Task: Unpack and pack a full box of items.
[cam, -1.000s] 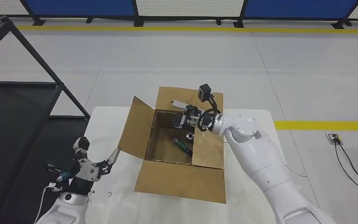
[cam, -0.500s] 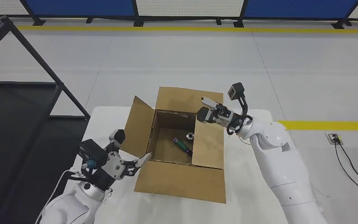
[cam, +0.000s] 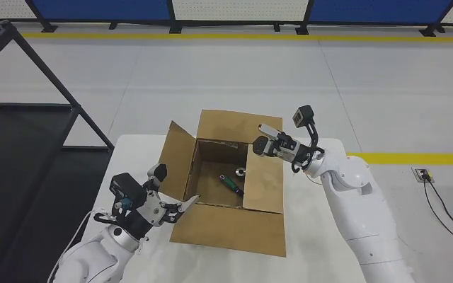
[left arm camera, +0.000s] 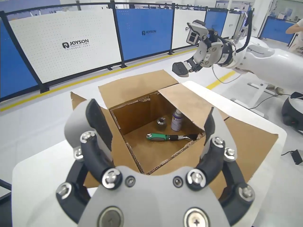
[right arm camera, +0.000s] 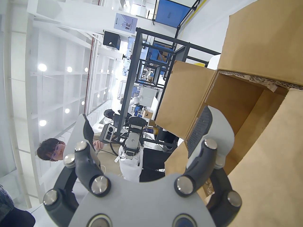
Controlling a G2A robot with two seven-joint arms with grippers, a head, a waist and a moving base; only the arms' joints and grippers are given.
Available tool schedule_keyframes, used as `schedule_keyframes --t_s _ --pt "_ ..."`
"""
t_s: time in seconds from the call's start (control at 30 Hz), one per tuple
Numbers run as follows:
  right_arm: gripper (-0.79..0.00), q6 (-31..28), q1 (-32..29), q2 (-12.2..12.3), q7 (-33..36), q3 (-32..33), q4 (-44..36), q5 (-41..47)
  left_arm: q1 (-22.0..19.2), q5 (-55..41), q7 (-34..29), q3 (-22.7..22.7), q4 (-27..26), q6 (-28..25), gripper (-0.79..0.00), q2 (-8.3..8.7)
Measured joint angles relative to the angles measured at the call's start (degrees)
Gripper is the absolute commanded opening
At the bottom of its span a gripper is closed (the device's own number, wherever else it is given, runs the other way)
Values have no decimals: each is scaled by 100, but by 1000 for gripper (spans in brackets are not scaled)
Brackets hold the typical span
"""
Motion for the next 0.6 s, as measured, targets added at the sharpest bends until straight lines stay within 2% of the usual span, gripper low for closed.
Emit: schedule_keyframes --t_s 0.07,0.23,0.37,0.6 --pt "0 -2 -27 0 -24 -18 -36 -18 -32 -381 -138 61 30 216 0 -15" --pt "0 -190 -210 43 -30 35 -300 -20 -434 -1554 -1327 223 49 666 0 -19" --pt "0 -612 -478 136 477 457 -420 642 -939 -2483 -2353 402 314 969 0 -12" --pt "0 -1059 -1149 335 1111 1331 -834 1414 -1866 -3458 -3646 980 1003 1357 0 -31"
